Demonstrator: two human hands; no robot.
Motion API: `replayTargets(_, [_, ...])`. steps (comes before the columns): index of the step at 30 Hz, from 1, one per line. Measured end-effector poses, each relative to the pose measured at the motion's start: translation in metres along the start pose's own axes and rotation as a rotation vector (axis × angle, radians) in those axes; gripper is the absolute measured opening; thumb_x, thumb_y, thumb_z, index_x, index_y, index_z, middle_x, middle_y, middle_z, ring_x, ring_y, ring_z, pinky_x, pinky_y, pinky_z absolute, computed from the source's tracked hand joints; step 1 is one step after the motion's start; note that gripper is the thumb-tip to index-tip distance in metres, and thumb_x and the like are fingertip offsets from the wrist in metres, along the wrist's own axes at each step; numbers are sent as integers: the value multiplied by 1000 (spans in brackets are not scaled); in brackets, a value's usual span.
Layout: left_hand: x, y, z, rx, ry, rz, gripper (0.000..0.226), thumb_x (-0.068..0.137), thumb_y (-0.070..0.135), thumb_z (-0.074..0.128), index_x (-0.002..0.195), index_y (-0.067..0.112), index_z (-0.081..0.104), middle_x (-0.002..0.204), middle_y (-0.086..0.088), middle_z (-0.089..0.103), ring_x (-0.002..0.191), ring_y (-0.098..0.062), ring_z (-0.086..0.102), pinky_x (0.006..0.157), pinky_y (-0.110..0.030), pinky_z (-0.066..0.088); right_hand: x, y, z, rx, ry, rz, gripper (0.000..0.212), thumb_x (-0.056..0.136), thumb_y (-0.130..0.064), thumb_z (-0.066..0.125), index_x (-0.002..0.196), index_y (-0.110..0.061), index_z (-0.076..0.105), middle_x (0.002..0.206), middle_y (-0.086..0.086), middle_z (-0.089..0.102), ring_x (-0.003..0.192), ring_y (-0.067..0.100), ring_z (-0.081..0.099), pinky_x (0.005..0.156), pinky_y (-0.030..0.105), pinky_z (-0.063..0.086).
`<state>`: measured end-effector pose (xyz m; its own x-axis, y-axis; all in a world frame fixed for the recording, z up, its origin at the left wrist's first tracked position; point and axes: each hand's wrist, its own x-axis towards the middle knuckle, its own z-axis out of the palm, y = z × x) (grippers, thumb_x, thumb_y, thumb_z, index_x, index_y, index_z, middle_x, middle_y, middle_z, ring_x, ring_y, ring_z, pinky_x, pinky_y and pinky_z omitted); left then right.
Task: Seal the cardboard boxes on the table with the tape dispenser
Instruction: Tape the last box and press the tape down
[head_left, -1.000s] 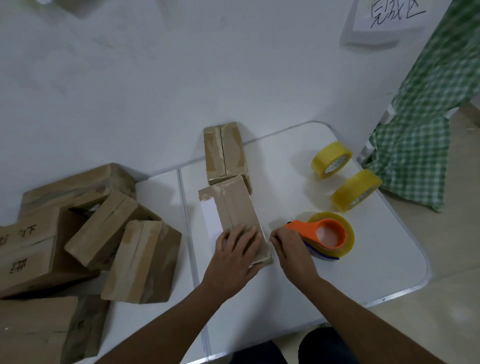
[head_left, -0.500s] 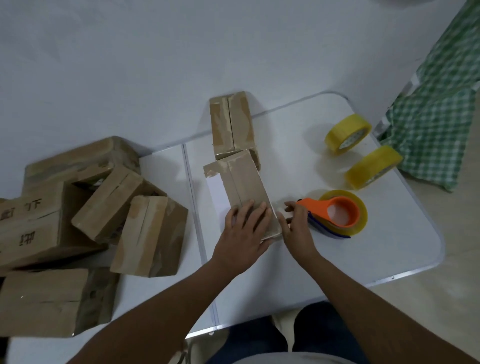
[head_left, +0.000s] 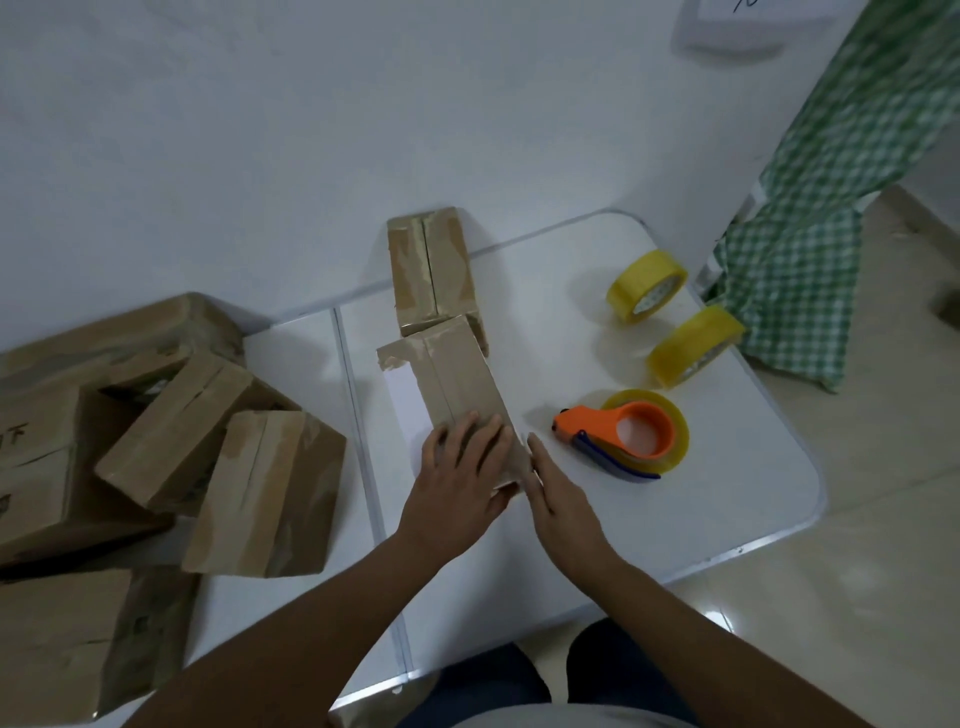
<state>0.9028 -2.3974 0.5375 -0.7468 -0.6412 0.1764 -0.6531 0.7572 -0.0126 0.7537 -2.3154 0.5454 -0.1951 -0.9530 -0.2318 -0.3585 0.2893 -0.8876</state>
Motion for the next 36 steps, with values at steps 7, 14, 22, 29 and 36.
replayTargets(7, [-1, -2, 3, 3, -6, -5, 67, 86, 48, 67, 141, 14, 51, 145, -7, 50, 136, -33, 43, 109, -54, 37, 10, -5, 6, 103, 86, 62, 38, 103, -17, 44, 140, -25, 47, 115, -3, 66, 88, -7, 57, 78, 1, 40])
replayTargets(14, [0, -1, 3, -24, -56, -18, 65, 90, 52, 60, 142, 15, 49, 145, -6, 49, 136, -32, 42, 108, -55, 38, 12, -15, 0, 519, 67, 267, 20, 101, -22, 49, 117, -23, 62, 112, -6, 65, 107, 13, 59, 89, 24, 48])
replayTargets(22, [9, -25, -49, -728, -70, -268, 36, 104, 40, 40, 131, 27, 60, 139, 18, 49, 126, 6, 39, 108, -22, 31, 14, -24, -11, -14, 79, 152, 31, 101, -23, 50, 132, -19, 49, 134, -1, 55, 126, 15, 50, 97, 25, 42])
replayTargets(29, [-52, -53, -58, -1585, 179, -1340, 20, 102, 26, 51, 115, 20, 65, 121, 2, 68, 112, -15, 64, 99, -31, 46, 26, -44, 11, -708, -204, -406, 67, 93, -51, 52, 150, -25, 29, 161, -8, 15, 150, 16, -1, 122, 39, 1])
replayTargets(36, [-81, -23, -34, -2003, -40, -1501, 40, 101, 43, 48, 115, 11, 69, 110, -2, 75, 103, -17, 70, 88, -31, 49, 44, -34, 29, -1127, -249, -475, 85, 86, -78, 28, 155, -33, 8, 163, -8, 2, 150, 29, -4, 120, 48, -3])
